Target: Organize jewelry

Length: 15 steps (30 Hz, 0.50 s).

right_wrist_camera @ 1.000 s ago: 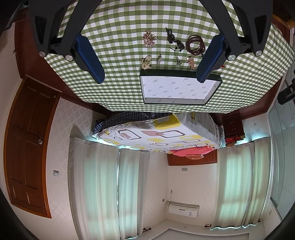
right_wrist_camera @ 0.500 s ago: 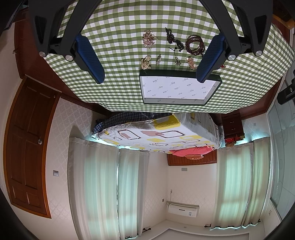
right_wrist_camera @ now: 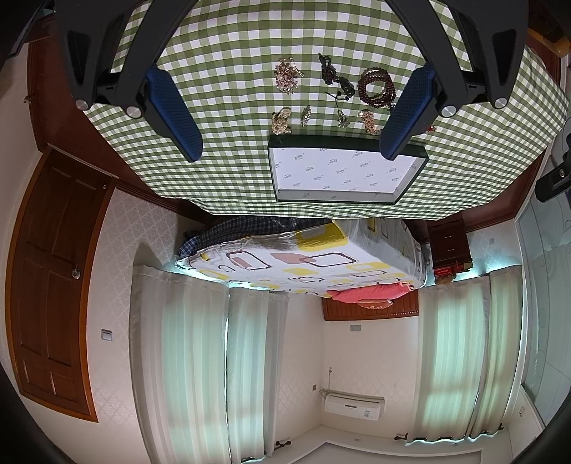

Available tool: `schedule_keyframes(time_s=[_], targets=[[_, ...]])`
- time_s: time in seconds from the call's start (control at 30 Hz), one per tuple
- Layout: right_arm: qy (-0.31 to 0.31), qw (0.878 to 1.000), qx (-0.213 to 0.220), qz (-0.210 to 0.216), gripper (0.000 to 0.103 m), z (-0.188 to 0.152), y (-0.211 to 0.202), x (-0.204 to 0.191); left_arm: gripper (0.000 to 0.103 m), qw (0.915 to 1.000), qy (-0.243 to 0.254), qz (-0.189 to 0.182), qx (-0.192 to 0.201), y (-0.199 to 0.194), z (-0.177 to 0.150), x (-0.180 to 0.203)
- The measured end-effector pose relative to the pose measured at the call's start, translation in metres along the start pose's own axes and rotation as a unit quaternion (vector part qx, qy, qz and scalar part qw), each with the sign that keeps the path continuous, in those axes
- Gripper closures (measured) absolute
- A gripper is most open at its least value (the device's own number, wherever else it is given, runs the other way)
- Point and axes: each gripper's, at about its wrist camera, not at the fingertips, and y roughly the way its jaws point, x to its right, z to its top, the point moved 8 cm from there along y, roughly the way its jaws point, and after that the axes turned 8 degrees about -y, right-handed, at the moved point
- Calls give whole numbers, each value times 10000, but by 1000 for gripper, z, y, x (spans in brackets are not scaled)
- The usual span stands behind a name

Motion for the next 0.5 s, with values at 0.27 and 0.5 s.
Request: schedule_keyframes(time_s=[0.27,0.5], targets=[[-8,10000,-4,19,6,-1,1,-2,3,10000,1,-1,-2,0,0,0],[-7,10000,-22,37,6,-2,4,-5,3,10000,-15,27,-46,3,-4,-3]])
